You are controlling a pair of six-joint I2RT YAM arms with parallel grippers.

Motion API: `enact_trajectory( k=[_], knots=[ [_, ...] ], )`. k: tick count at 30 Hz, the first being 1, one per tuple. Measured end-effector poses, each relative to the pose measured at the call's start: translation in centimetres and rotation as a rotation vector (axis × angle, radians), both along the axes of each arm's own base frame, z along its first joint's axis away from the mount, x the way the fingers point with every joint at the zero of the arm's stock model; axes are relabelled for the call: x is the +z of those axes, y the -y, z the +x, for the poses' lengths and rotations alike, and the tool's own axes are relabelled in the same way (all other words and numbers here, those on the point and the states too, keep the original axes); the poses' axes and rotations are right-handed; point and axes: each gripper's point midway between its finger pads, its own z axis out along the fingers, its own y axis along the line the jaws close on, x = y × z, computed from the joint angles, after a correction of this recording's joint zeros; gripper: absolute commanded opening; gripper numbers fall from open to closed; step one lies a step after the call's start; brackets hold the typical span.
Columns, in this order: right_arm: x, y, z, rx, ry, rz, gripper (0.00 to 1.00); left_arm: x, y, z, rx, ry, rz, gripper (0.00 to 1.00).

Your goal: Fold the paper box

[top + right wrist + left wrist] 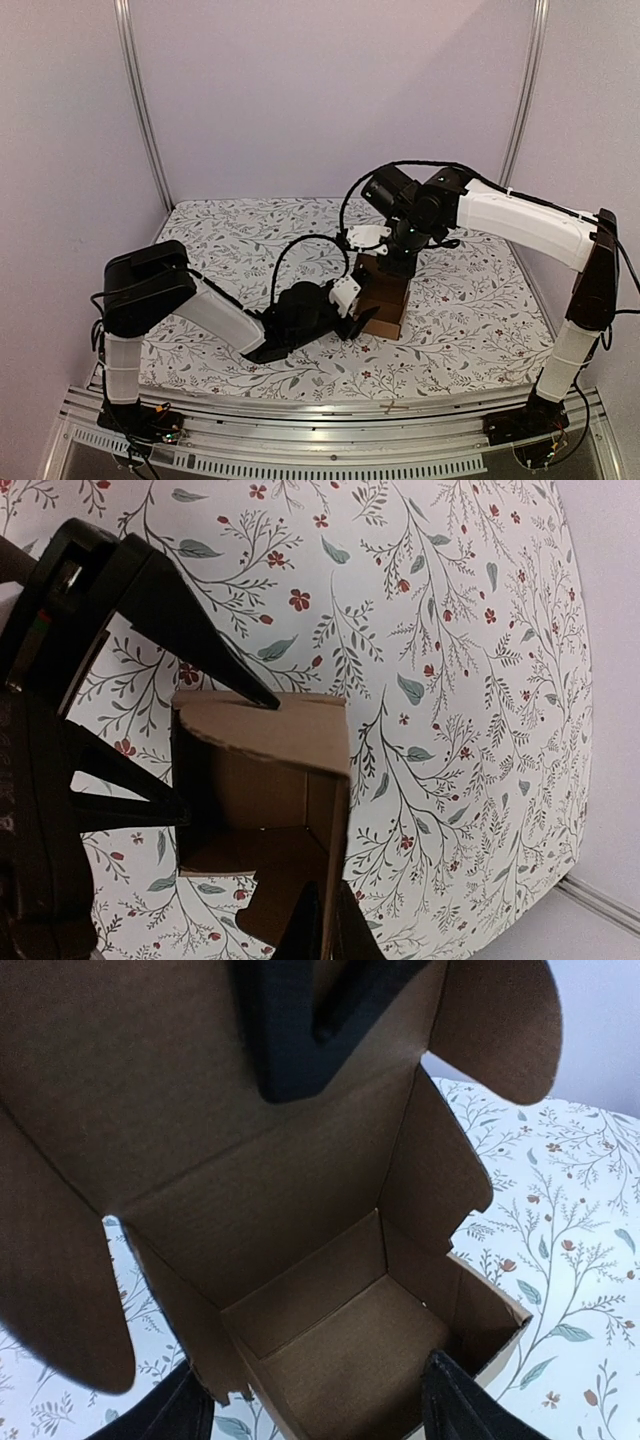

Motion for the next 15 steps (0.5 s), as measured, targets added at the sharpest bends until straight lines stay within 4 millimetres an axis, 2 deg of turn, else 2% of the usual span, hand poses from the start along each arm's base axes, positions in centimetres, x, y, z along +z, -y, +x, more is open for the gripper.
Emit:
enact_trajectory(
  k=[5, 15],
  knots=[
    [-0.05, 0.03, -0.11, 0.001, -0.004, 0.002, 0.0, -0.07, 0.27, -0.09, -0.004, -0.005, 0.011, 0.69],
    [-0.1, 0.49, -0.68, 0.001, -0.002, 0.019, 0.0, -0.17, 0.62, -0.55, -0.02, 0.008, 0.032, 0.68]
  ],
)
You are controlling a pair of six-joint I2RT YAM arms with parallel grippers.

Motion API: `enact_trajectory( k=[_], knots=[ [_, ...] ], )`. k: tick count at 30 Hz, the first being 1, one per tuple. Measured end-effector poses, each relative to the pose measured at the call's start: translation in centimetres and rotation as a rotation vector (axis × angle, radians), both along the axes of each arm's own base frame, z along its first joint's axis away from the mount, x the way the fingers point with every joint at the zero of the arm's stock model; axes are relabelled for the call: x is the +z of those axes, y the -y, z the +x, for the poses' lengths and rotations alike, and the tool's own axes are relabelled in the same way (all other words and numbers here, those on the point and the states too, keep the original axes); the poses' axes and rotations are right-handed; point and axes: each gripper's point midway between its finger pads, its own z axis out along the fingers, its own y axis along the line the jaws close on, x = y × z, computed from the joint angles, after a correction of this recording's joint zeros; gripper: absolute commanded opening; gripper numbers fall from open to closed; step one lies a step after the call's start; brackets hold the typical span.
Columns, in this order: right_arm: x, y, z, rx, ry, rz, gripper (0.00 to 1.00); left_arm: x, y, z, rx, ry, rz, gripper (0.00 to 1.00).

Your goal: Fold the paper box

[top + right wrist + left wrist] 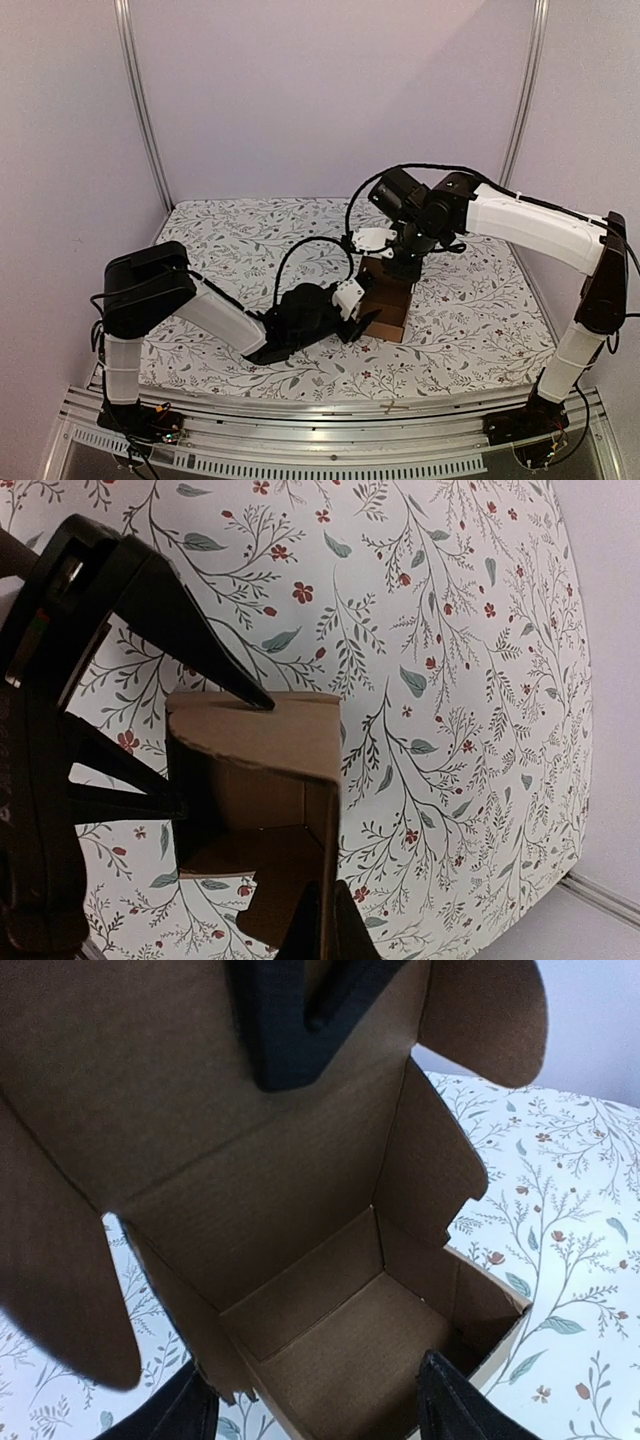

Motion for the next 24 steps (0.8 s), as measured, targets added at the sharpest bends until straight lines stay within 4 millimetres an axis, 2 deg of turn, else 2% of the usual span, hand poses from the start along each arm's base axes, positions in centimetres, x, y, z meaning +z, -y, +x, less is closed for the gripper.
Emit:
enact_trajectory(
  k=[9, 18, 24],
  knots=[
    [-0.3, 1.1, -2.2, 0.026, -0.014, 0.058, 0.0, -0.8, 0.4, -2.9, -0.063, -0.002, -0.006, 0.68],
    [-0.2, 1.1, -2.4, 0.036, -0.005, 0.065, 0.0, -0.9, 0.6, -3.1, -0.071, 0.014, -0.011, 0.68],
    [0.8, 0.6, -2.0, 0.054, 0.02, 0.076, 0.0, -0.1, 1.2, -3.1, -0.077, 0.033, -0.022, 0.68]
  ],
)
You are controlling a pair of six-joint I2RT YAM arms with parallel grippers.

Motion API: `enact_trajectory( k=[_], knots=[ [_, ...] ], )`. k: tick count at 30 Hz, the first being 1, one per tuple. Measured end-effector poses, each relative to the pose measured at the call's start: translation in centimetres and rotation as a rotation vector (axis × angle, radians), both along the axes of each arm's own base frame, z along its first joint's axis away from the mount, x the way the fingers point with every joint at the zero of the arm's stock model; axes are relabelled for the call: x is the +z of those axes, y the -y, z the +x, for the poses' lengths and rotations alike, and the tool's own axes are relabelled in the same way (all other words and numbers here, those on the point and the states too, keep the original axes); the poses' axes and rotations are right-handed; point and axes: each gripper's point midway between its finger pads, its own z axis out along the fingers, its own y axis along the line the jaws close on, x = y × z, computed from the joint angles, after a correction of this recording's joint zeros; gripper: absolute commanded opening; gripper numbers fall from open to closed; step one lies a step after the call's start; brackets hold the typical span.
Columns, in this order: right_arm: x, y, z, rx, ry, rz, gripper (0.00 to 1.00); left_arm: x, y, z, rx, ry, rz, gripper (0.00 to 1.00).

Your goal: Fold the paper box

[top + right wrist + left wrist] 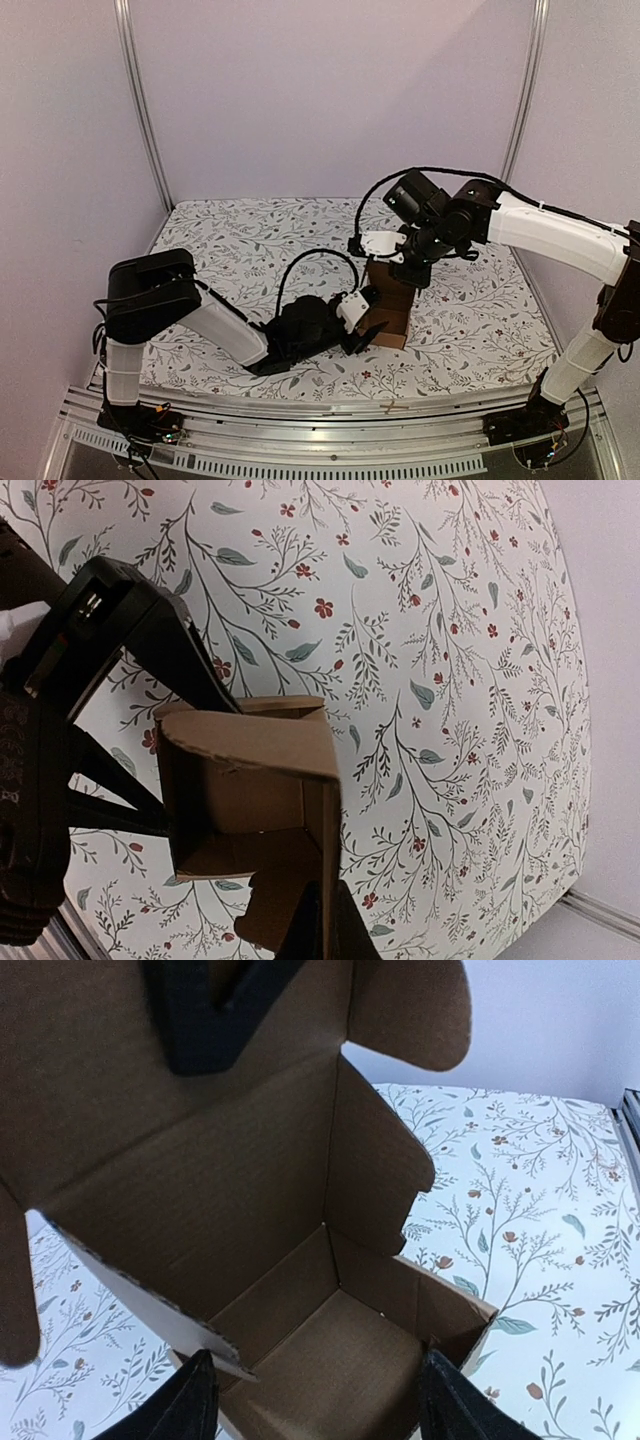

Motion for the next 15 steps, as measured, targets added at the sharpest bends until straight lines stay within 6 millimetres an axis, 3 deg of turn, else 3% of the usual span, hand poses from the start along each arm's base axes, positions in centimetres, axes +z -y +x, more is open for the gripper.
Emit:
enact_trajectory(
  k=[9, 15],
  knots=[
    [-0.6, -0.3, -0.4, 0.013, -0.022, -0.002, 0.0, -0.2, 0.0, -0.2, -0.003, -0.003, 0.005, 0.67],
    [-1.8, -0.3, -1.4, 0.03, -0.071, 0.006, 0.01, -2.2, -1.0, -1.7, -0.012, -0.022, 0.052, 0.67]
  ],
)
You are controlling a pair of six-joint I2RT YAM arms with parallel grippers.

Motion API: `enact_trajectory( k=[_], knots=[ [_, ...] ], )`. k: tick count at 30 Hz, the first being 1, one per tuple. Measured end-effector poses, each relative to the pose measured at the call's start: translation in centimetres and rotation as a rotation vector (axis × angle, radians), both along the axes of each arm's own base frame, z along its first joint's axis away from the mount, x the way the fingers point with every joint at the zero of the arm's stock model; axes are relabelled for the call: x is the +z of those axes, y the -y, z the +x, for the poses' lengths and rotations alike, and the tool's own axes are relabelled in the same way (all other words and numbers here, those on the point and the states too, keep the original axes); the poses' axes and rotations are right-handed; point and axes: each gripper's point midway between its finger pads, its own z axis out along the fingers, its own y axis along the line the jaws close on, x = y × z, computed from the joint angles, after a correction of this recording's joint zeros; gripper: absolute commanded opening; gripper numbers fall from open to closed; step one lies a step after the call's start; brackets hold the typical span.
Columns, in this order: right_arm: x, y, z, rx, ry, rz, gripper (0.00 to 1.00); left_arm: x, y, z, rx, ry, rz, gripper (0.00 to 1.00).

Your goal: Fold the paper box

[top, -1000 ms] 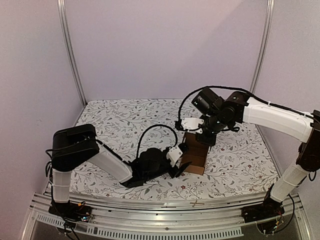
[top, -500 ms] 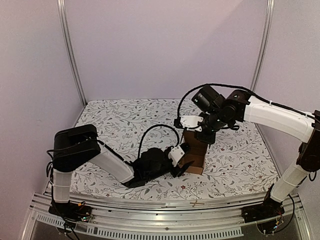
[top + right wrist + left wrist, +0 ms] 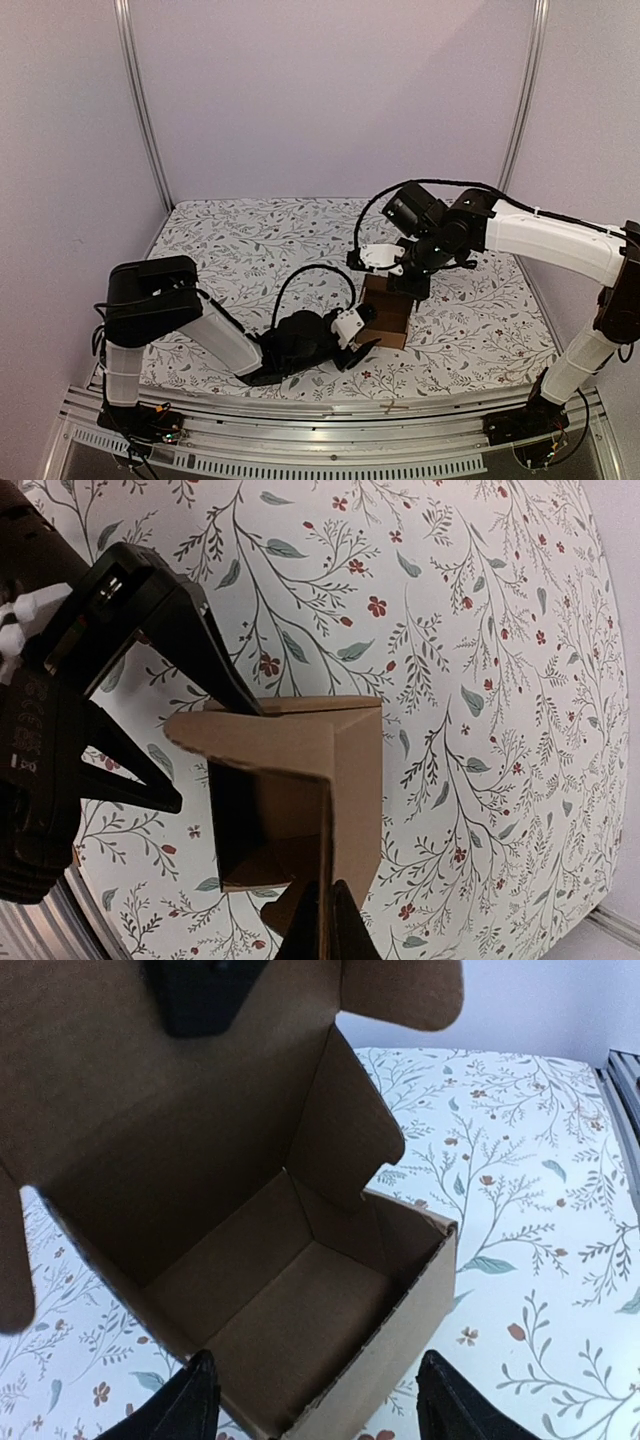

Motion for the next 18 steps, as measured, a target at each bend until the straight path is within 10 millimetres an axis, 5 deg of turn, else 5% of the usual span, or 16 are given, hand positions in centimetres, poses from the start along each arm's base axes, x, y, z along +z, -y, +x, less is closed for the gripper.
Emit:
enact_trajectory(
  k=[8, 13, 18],
  knots=[
    [-1.2, 0.0, -2.1, 0.022, -0.072, 0.019, 0.2, -2.0, -2.5, -3.2, 0.002, -0.002, 0.06, 0.66],
    [-3.3, 0.0, -4.8, 0.072, -0.158, 0.0, 0.55, -2.6, -4.4, -4.8, 0.022, -0.004, 0.084, 0.66],
    [-4.1, -0.1, -6.9, 0.089, -0.254, 0.007, 0.75, -2.1, -6.4, -5.2, 0.068, 0.0, 0.073, 0.66]
  ],
)
